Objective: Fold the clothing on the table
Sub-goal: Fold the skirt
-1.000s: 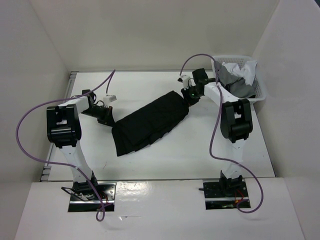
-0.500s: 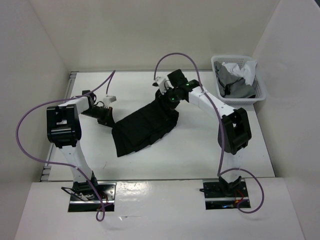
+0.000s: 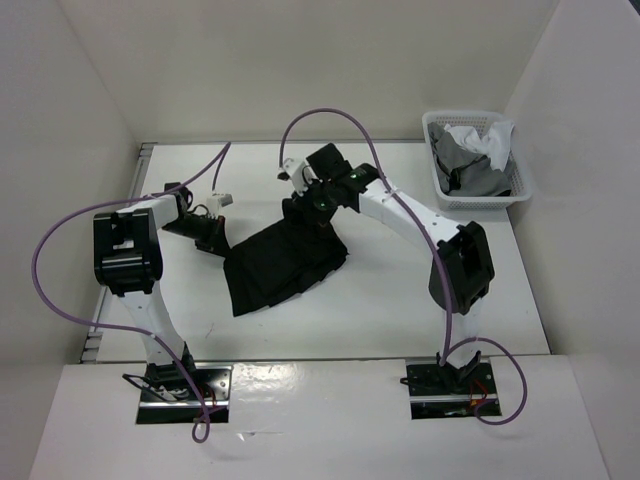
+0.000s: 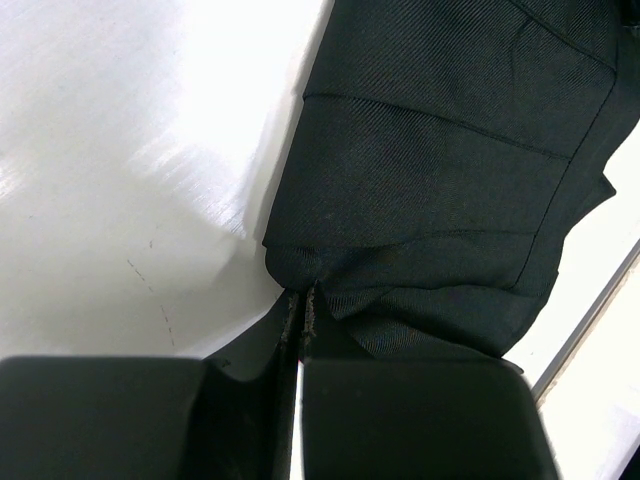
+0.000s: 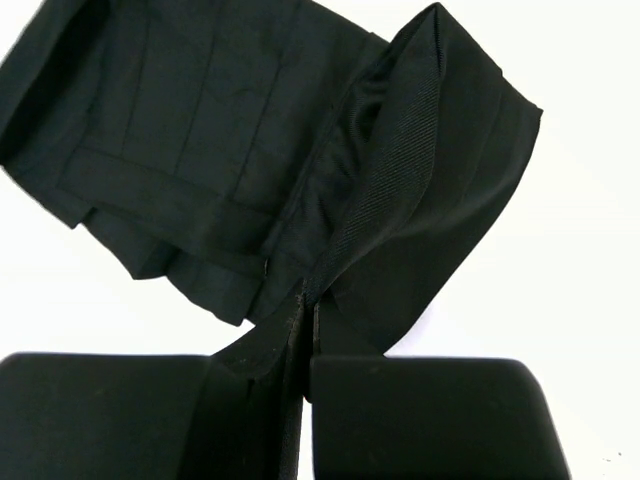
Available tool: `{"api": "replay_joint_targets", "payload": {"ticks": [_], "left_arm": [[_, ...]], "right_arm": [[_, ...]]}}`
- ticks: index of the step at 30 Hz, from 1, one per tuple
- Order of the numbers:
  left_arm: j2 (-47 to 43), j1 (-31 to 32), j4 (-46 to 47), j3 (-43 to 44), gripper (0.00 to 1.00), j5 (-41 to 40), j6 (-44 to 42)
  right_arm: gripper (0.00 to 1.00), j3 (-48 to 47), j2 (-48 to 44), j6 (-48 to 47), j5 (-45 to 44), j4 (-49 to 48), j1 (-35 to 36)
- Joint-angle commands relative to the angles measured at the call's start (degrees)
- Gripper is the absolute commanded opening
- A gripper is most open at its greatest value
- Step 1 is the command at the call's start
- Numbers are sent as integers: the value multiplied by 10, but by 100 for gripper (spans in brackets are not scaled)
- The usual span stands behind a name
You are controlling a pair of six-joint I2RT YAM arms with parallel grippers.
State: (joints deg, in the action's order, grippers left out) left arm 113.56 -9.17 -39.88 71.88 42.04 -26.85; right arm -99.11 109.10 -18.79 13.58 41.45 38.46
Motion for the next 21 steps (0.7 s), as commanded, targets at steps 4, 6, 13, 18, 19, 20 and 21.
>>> {"api": "replay_joint_targets", "payload": {"ticks": [4,6,13,18,19,20,21], "left_arm": [[-15,-1,-4,-4,0,21,-14],[-15,-1,-4,-4,0,21,-14],[-15,-1,-4,-4,0,21,-14],[-15,-1,-4,-4,0,21,-14],[-15,-1,-4,-4,0,21,-14],[-15,-1,-4,-4,0,26,-14],[-15,-1,-4,-4,0,26,-14]], "right_arm": [[0,30,-1,2,-61,-29,14],[0,51,4,2,-73,-37,14],[5,91,42,2,-144,-54,25],[29,105,68,9,-143,-59,36],[34,105,74,14,-143,-59,36],[37,105,80,14,-143,-59,36],[45,105,80,14,-137,-59,42]]}}
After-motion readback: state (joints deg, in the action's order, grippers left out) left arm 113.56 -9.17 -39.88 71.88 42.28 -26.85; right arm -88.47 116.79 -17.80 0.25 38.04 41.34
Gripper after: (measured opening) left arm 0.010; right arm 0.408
